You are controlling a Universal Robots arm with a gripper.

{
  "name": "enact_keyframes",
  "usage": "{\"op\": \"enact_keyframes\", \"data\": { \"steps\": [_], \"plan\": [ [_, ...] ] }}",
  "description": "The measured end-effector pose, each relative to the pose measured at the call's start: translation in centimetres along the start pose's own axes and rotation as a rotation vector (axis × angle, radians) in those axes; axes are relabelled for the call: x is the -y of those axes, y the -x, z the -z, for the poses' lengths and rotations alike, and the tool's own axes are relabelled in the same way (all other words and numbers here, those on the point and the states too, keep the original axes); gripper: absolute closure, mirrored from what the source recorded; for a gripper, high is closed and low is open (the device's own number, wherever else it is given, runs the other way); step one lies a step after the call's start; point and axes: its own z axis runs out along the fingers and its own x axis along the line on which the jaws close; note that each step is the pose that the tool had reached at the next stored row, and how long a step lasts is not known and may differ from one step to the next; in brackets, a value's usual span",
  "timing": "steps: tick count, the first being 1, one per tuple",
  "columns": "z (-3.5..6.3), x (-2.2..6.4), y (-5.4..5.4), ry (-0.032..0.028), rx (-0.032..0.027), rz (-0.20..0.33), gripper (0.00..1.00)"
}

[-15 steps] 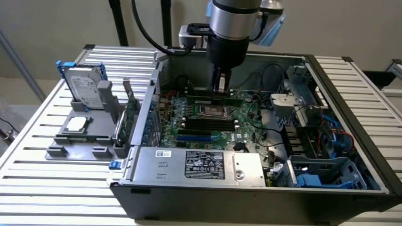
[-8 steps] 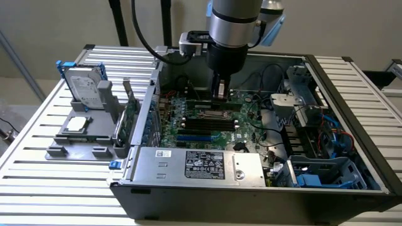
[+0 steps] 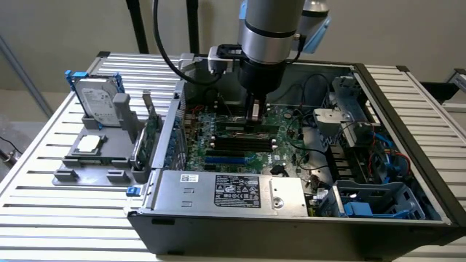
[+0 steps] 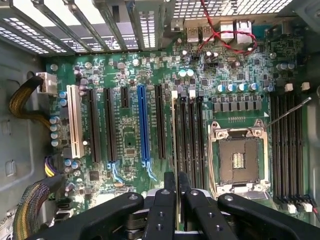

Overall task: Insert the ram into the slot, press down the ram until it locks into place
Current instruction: 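Insert the ram into the slot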

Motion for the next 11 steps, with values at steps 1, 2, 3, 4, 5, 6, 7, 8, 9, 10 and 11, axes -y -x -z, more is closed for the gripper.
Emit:
{"op": "enact_keyframes", "data": {
  "steps": [1,2,3,4,5,6,7,8,9,10,11],
  "plan": [
    [-0.18,0.01,0.0,0.0,0.0001,0.0,0.86],
    [-0.36,0.01,0.0,0.0,0.0002,0.0,0.86],
    [-0.54,0.02,0.0,0.0,0.0002,0.0,0.86],
    [-0.72,0.03,0.0,0.0,0.0001,0.0,0.86],
    [-0.9,0.04,0.0,0.0,0.0001,0.0,0.86],
    [-1.09,0.04,0.0,0.0,0.0,0.0,0.86],
    [-1.27,0.05,0.0,0.0,0.0001,0.0,0.86],
    [-1.45,0.06,0.0,0.0,0.0001,0.0,0.86],
    [-1.64,0.07,0.0,0.0,0.0002,0.0,0.86],
    [-1.81,0.07,-0.1,0.0,0.0001,0.0,0.86],
    [-1.99,0.08,-0.1,0.0,0.0001,0.0,0.86]
  ]
}}
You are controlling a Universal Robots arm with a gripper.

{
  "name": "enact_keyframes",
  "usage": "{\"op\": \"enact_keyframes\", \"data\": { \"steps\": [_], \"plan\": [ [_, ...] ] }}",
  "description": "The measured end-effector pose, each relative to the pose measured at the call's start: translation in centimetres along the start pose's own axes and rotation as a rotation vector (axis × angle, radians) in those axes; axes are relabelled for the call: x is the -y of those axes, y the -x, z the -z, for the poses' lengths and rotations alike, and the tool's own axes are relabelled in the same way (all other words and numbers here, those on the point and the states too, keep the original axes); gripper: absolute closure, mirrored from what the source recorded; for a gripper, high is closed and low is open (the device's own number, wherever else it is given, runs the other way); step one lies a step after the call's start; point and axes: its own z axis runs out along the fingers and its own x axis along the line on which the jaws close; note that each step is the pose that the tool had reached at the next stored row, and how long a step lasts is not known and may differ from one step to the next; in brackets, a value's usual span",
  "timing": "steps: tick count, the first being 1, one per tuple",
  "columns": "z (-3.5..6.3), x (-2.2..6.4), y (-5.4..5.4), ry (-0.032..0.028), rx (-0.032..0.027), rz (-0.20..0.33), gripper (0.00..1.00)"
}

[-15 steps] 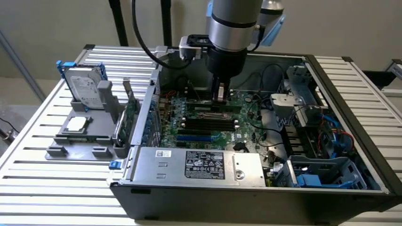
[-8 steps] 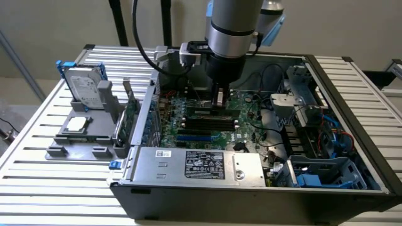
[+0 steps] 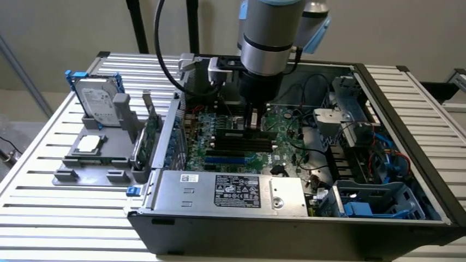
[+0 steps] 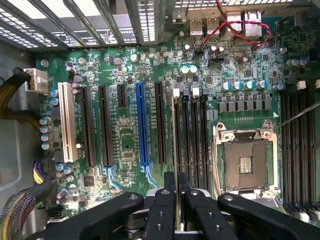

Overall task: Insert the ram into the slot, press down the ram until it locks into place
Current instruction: 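Insert the ram into the slot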

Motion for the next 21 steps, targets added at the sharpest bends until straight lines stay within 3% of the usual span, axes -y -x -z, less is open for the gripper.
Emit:
{"op": "enact_keyframes", "data": {
  "steps": [12,21],
  "plan": [
    [-2.16,0.04,0.4,-0.0002,0.0002,0.0,0.86],
    [-2.41,-0.01,0.7,-0.0007,-0.0043,0.0,0.86]
  ]
}}
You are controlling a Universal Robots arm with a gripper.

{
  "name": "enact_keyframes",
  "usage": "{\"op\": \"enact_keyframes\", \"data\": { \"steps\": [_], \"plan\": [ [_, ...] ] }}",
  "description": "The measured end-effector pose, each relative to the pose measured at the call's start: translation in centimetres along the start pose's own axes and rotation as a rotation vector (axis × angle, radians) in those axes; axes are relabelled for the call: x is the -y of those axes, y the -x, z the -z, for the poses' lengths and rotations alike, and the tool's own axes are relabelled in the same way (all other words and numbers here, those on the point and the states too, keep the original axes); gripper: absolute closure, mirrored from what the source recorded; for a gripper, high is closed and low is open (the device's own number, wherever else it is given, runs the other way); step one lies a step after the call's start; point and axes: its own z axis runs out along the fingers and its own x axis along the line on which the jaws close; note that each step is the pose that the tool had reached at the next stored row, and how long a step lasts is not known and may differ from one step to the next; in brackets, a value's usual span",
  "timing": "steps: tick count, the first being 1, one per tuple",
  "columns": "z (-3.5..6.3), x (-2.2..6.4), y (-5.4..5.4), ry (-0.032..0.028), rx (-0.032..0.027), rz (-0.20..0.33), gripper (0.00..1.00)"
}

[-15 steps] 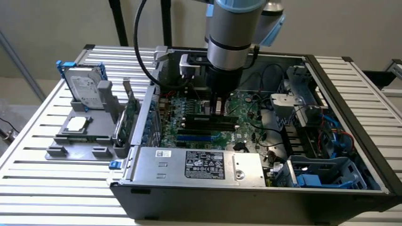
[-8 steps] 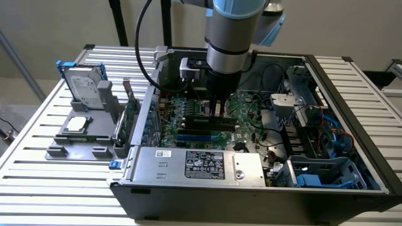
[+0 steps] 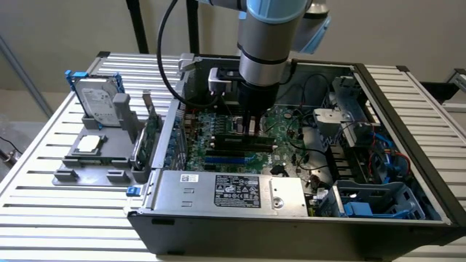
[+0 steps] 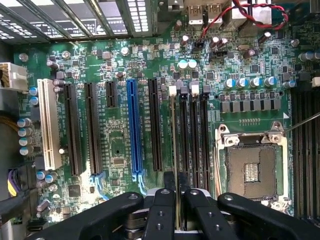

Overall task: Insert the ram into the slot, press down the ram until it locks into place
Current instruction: 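Insert the ram into the slot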

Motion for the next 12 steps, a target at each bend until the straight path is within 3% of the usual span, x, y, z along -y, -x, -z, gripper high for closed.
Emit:
{"op": "enact_keyframes", "data": {
  "steps": [5,10,12],
  "plan": [
    [-0.12,-0.01,0.09,-0.0006,-0.0026,0.0,0.86],
    [-0.34,-0.02,0.11,-0.0104,-0.0058,0.0,0.86],
    [-0.35,-0.03,0.11,-0.0111,-0.0068,0.0,0.86]
  ]
}}
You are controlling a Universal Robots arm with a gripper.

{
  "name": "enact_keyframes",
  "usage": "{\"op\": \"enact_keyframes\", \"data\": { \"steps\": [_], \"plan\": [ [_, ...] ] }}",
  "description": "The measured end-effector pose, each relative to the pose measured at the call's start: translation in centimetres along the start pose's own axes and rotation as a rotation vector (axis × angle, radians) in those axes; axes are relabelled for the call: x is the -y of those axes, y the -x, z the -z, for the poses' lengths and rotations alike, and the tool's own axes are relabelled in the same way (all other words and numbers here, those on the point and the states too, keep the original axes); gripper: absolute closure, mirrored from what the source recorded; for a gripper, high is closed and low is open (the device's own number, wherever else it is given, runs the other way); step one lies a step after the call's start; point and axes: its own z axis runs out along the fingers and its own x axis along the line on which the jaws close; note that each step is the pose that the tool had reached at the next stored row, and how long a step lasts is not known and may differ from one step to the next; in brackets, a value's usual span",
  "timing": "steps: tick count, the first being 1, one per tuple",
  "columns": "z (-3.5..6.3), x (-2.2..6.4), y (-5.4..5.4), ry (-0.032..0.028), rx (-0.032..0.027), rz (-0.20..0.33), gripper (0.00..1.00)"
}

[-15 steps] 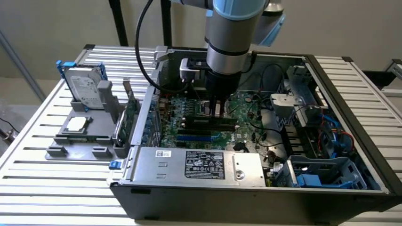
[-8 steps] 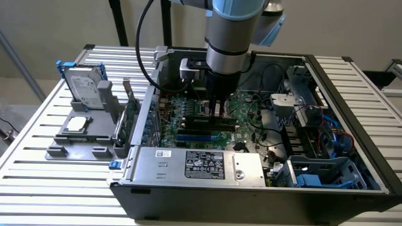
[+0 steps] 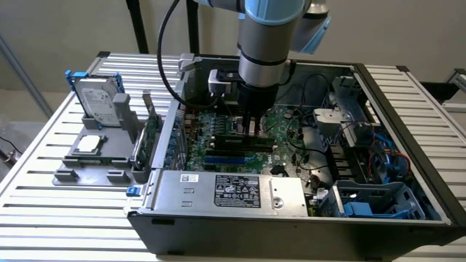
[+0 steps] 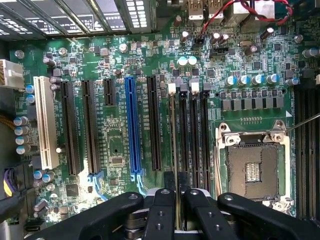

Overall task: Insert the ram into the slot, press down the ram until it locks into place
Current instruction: 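Insert the ram into the slot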

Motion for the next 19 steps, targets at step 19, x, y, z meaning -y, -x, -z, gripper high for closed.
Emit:
{"op": "enact_keyframes", "data": {
  "steps": [19],
  "plan": [
    [-0.55,-0.16,0.31,-0.0005,-0.0047,0.007,0.86]
  ]
}}
